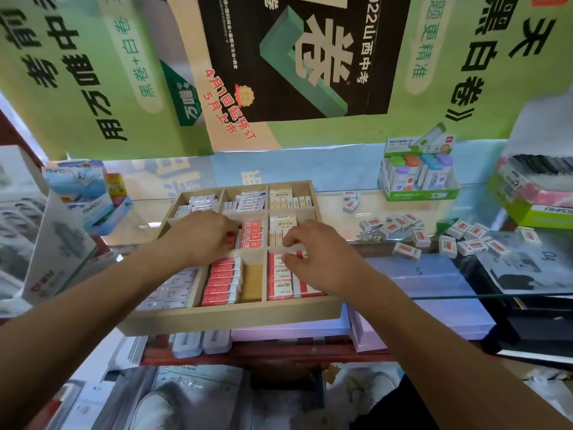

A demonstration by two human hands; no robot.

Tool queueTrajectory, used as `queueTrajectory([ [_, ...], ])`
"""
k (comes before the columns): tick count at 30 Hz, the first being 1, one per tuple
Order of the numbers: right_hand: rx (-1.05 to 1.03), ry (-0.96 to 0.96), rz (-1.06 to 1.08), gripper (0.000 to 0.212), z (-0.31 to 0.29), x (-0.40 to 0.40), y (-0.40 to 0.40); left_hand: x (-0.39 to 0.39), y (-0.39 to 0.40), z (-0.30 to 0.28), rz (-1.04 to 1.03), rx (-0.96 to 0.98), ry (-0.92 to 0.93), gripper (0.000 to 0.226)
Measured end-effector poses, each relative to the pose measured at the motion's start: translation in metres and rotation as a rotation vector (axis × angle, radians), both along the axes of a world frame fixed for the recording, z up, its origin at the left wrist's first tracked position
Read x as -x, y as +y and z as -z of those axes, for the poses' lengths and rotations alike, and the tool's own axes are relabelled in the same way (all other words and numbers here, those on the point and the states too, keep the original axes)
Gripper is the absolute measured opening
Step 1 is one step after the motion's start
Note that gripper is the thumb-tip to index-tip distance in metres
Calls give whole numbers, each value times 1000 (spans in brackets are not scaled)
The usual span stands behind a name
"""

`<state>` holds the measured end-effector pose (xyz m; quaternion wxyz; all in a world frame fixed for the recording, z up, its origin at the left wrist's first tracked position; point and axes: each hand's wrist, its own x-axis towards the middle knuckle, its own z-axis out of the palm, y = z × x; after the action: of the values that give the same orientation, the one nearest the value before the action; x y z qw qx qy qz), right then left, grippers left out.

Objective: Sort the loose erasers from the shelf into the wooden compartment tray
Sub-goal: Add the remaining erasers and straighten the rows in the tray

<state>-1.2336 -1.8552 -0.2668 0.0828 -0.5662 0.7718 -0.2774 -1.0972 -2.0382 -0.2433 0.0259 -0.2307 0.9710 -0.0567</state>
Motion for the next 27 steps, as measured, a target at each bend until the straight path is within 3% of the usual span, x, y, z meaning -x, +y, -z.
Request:
queueTrajectory([
  [7, -60, 77, -88, 57, 12, -4, 6, -18, 23, 20, -99, -284, 315, 40],
  [11, -42, 206, -103, 55, 20, -2, 9, -22, 28, 21, -42, -310, 364, 38],
  [27, -40, 307, -107, 53, 21, 8, 11, -19, 36, 28, -103, -317, 432, 32],
])
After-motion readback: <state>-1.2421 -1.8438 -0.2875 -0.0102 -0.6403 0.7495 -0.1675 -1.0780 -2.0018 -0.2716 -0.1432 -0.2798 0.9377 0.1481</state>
